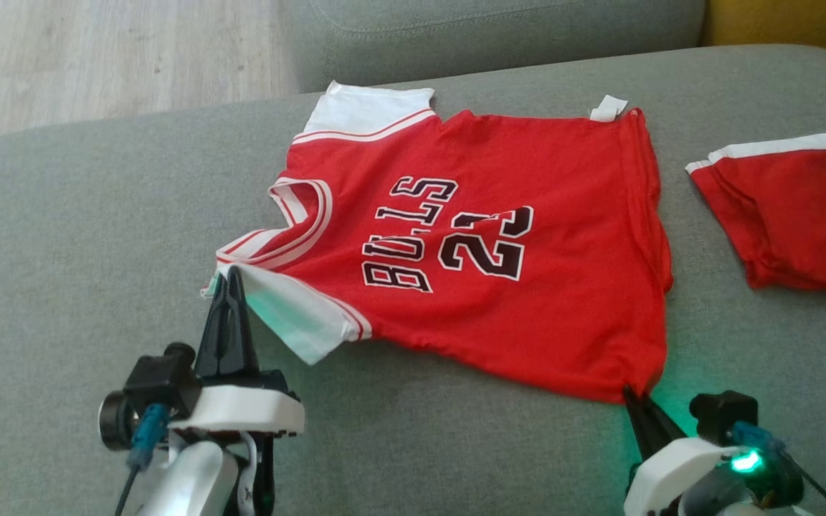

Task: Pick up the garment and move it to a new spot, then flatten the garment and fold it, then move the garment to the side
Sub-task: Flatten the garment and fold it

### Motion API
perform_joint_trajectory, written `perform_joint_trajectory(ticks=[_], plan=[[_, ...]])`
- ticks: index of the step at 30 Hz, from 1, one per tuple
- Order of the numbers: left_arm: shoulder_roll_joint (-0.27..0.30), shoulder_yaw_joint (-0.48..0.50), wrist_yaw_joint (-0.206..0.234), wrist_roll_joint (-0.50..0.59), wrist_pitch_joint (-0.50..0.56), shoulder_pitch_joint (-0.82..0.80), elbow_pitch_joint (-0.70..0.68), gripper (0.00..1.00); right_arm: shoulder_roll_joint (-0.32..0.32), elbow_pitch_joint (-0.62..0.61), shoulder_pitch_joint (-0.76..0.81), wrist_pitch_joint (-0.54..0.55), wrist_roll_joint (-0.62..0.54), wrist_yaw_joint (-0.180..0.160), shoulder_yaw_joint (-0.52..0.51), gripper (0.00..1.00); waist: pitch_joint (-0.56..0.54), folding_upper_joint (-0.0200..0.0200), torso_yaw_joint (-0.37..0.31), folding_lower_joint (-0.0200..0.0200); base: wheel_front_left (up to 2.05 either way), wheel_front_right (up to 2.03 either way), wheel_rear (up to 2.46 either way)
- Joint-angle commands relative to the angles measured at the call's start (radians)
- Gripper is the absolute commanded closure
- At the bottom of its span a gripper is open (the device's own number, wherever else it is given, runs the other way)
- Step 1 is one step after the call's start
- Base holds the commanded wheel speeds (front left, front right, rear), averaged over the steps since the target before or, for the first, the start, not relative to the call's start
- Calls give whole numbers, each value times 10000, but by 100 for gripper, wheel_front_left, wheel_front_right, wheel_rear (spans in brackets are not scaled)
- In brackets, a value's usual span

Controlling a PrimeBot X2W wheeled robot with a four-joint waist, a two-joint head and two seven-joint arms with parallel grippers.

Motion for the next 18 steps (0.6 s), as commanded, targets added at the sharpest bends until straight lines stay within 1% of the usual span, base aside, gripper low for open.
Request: perform_joint_trajectory(ticks=[1, 3, 5, 7, 9, 13, 17, 18], plan=[[187, 425, -22, 28, -44, -487, -410, 100, -62, -363, -393, -245, 12, -7, 154, 100, -60, 0, -8, -1, 0, 0, 0], [187, 451, -47, -12, -48, -490, -459, 100, -62, -442, -427, -347, 9, -7, 126, 100, -99, 0, -16, -1, 0, 0, 0], [112, 523, -179, -231, -52, -503, -631, 100, -62, -665, -511, -559, 6, -7, 86, 100, -198, 0, -34, -1, 0, 0, 0], [29, 606, -364, -520, -11, -581, -921, 100, -62, -1017, -610, -763, 124, -7, 54, 100, -328, 0, -41, -1, 0, 0, 0], [66, 706, -447, -644, 67, -801, -1244, 100, -62, -1498, -759, -881, 208, -7, 90, 100, -463, 0, -42, -1, 0, 0, 0], [153, 1062, -550, -902, 286, -1674, -1934, 100, -62, -2664, -1452, -872, 52, -7, -199, 100, -798, 0, -55, -1, 0, 0, 0], [-173, 1764, -478, -1676, 552, -2883, -2576, 100, -62, -3871, -2596, -712, -266, -7, -174, 100, -1094, 0, -78, -1, 0, 0, 0], [-172, 1870, -462, -1715, 600, -3258, -2747, 100, -74, -4131, -2924, -658, -369, -7, -130, 100, -1139, 0, -87, -1, 0, 0, 0]])
